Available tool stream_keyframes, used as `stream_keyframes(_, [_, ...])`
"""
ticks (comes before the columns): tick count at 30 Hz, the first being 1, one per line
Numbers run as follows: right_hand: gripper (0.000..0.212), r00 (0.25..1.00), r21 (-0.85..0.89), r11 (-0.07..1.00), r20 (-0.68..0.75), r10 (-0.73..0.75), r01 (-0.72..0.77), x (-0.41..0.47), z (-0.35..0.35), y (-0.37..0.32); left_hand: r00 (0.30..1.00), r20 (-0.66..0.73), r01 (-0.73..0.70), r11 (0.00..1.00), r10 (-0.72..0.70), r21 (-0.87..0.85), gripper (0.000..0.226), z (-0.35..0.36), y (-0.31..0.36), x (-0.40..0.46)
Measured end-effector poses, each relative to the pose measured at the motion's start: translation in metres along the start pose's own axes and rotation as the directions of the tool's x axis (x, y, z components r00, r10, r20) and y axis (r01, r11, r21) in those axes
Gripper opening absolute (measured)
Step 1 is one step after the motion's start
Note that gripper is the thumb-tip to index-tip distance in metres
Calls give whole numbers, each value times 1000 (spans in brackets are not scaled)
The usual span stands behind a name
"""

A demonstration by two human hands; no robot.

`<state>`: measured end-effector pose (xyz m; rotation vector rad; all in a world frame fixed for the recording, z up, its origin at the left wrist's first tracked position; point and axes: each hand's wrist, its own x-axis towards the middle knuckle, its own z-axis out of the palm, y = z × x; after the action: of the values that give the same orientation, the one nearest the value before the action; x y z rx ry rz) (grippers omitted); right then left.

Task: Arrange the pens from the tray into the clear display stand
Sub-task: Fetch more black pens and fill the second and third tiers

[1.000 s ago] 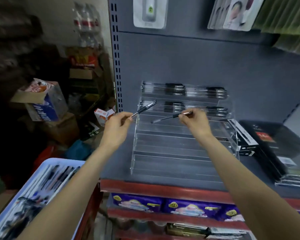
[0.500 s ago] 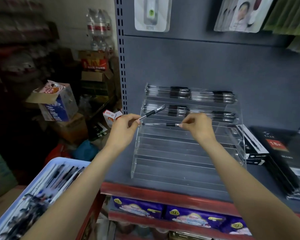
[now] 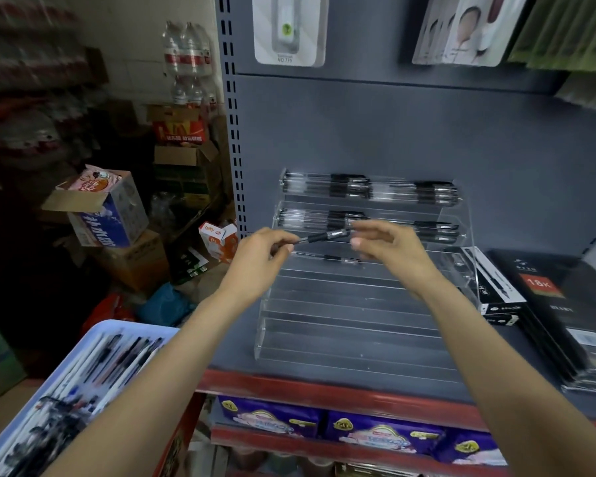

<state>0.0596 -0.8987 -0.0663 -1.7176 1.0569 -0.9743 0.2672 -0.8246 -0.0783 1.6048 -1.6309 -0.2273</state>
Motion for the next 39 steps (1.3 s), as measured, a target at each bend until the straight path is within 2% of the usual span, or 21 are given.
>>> stream_keyframes(2, [18,999,96,995,37,-23,19,-4,0,-4,998,44,-54,999,54,8,24,2,6,2])
stream_keyframes(4, [12,999,99,994,0,-52,52,-5,-1,-5,995,59,-85,996,85,-6,24,4,11,4])
stream_keyframes(6, [11,996,90,994,-78,-54,60,-4,-5,-4,997,-5,-71,997,71,-17,28,6,12,5])
stream_keyframes(8, [14,987,59,998,-158,-27,37,-2,-11,0,994,-112,7,1000,-5,13,40,6,4,5])
stream_keyframes(10, [15,978,-20,1000,-210,-6,2,0,-15,7,983,-128,134,991,-130,29,53,4,-7,6])
stream_keyframes(13, [15,972,-163,986,-236,-16,-24,3,-9,10,966,27,259,964,-258,-59,51,0,-20,5])
stream_keyframes(17, [1,983,-372,928,-174,-54,-14,6,4,7,960,49,279,952,-275,-129,43,-1,-22,2])
stream_keyframes(19, [4,989,-460,888,-132,-68,0,10,8,8,957,42,291,947,-288,-135,43,0,-21,2])
stream_keyframes(24, [3,994,-532,846,-104,-39,-23,17,15,11,958,28,287,946,-286,-152,43,1,-23,1])
stream_keyframes(34, [12,996,-561,828,-85,-37,-18,17,18,10,960,-53,262,952,-273,-157,37,0,-23,0])
stream_keyframes(39, [11,991,-452,892,-111,-81,23,5,33,-3,962,-121,216,954,-244,-207,25,-11,-22,-11])
